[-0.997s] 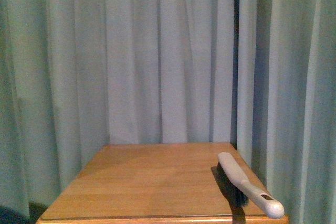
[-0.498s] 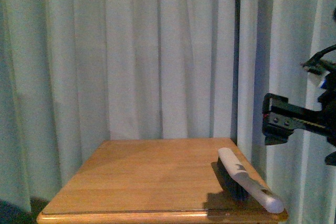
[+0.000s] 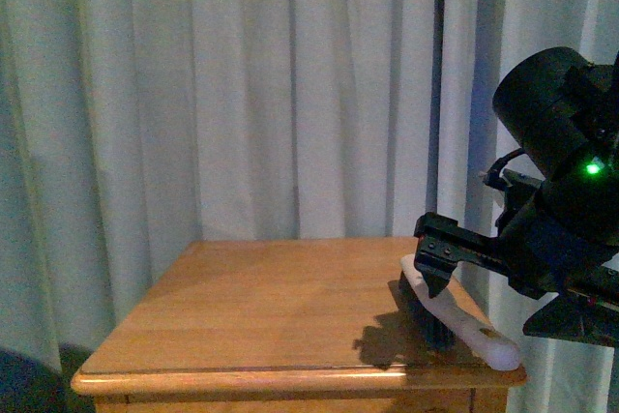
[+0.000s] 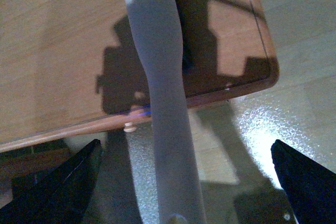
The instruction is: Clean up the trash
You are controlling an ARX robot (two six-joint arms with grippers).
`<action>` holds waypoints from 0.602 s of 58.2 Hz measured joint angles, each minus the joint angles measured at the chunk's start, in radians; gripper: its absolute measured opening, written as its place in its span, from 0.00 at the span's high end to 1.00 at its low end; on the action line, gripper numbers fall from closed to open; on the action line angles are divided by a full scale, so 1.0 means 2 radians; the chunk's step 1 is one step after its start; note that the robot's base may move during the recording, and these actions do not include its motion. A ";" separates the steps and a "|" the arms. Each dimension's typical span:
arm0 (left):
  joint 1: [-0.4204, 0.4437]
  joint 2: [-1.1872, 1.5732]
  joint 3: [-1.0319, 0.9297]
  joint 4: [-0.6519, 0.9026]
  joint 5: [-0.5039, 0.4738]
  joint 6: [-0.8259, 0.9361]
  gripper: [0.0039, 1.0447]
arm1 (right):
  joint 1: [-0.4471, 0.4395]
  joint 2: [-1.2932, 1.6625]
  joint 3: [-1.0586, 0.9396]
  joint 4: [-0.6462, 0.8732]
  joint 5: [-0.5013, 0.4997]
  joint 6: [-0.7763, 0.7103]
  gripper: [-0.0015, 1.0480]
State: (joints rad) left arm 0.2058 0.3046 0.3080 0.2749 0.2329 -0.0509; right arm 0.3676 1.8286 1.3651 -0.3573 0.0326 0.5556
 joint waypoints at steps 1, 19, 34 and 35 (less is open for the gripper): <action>0.000 0.000 0.000 0.000 0.000 0.000 0.73 | 0.000 0.002 0.001 0.000 0.000 0.000 0.07; 0.000 0.000 0.000 0.000 0.000 0.000 0.73 | 0.009 0.043 0.016 0.002 -0.003 0.010 0.07; 0.000 0.000 0.000 0.000 0.000 0.000 0.73 | 0.015 0.056 0.027 0.003 -0.002 0.012 0.18; 0.000 0.000 0.000 0.000 0.000 0.000 0.73 | 0.015 0.057 0.027 0.003 -0.002 0.012 0.21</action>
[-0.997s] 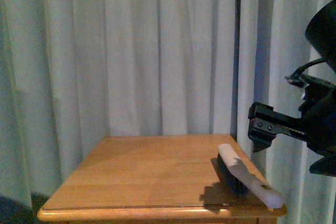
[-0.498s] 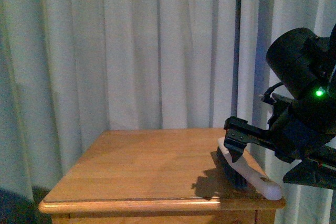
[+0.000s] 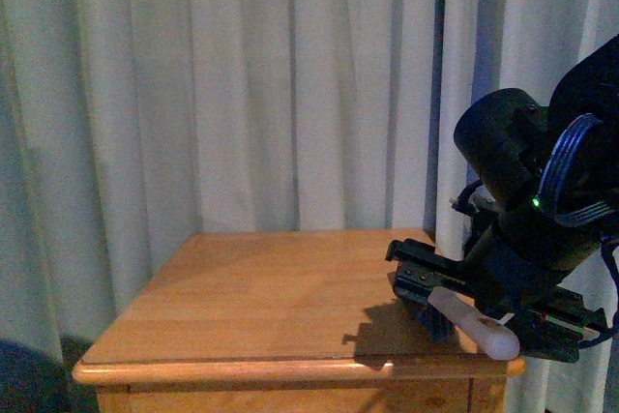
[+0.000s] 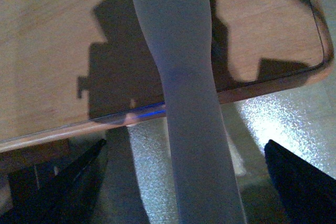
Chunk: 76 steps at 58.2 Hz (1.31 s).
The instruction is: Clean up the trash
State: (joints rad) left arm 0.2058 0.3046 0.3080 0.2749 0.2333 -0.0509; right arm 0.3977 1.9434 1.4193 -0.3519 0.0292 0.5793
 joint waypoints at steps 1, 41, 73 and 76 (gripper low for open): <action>0.000 0.000 0.000 0.000 0.000 0.000 0.73 | 0.000 0.001 0.000 0.000 0.000 0.000 0.24; 0.000 0.000 0.000 0.000 0.000 0.000 0.73 | 0.000 -0.031 -0.051 0.062 0.053 -0.047 0.81; 0.000 0.000 0.000 0.000 0.000 0.000 0.73 | -0.015 -0.417 -0.361 0.257 0.136 -0.200 0.81; 0.000 0.000 0.000 0.000 0.000 0.000 0.73 | -0.017 -0.456 -0.386 0.253 0.142 -0.200 0.81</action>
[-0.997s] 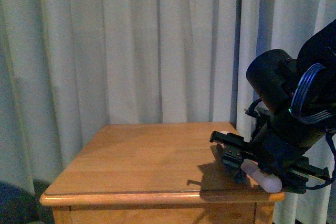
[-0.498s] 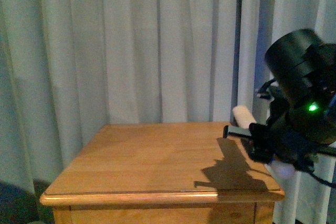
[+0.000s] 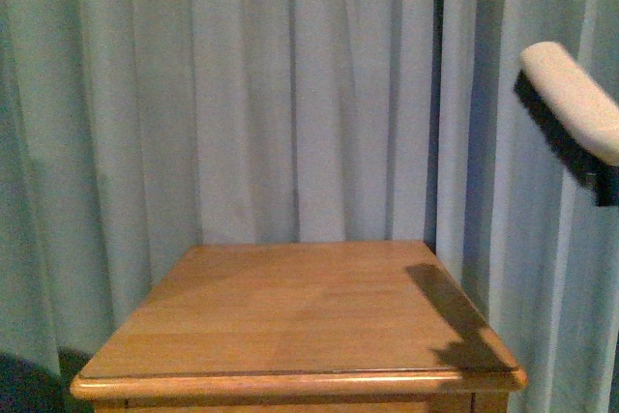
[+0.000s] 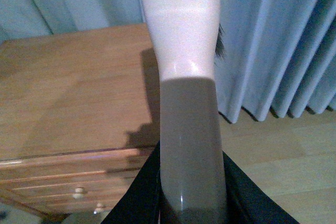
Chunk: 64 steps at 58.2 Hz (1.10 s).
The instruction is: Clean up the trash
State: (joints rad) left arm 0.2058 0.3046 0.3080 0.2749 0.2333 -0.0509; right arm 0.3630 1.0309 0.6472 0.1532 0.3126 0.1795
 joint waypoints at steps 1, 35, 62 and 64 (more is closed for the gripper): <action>0.000 0.000 0.000 0.000 0.000 0.000 0.73 | -0.001 -0.019 -0.011 -0.004 0.002 0.002 0.81; 0.000 0.000 0.000 0.000 0.000 0.000 0.73 | 0.019 -0.225 -0.103 -0.011 0.085 -0.017 0.81; 0.000 -0.001 -0.001 0.000 -0.002 0.000 0.73 | 0.022 -0.231 -0.103 -0.007 0.095 -0.025 0.81; 0.001 -0.001 0.000 0.000 -0.002 0.000 0.73 | 0.022 -0.230 -0.103 -0.007 0.094 -0.025 0.81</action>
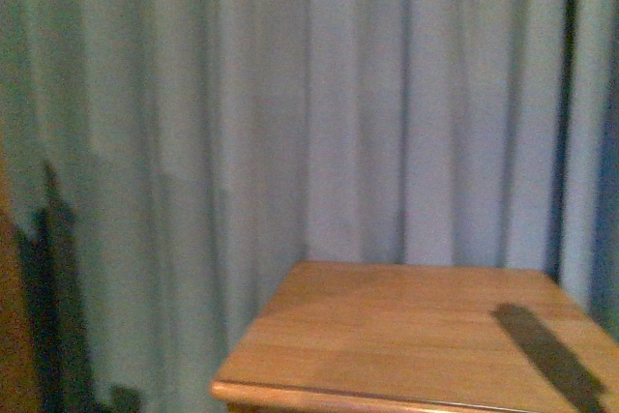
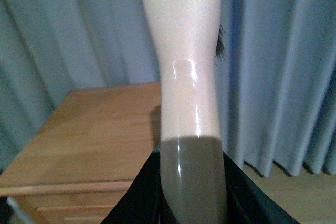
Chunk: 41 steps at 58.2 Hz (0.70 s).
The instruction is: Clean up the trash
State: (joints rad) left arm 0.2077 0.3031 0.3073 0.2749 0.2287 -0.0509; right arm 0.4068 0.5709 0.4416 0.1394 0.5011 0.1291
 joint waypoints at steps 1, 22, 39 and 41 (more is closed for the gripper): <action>0.000 0.000 0.000 0.000 0.000 0.000 0.73 | 0.000 0.001 0.000 0.000 0.000 0.000 0.81; 0.001 -0.001 -0.002 0.000 0.004 0.000 0.74 | 0.001 0.006 -0.002 0.000 -0.002 -0.006 0.81; 0.001 -0.001 -0.002 0.000 0.002 0.000 0.74 | 0.001 0.006 -0.002 0.000 -0.002 -0.007 0.81; 0.001 -0.001 -0.002 0.000 0.002 0.000 0.74 | 0.001 0.006 -0.002 0.000 -0.001 -0.007 0.81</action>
State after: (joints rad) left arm 0.2089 0.3016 0.3038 0.2745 0.2329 -0.0517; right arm 0.4084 0.5819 0.4377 0.1390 0.4984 0.1158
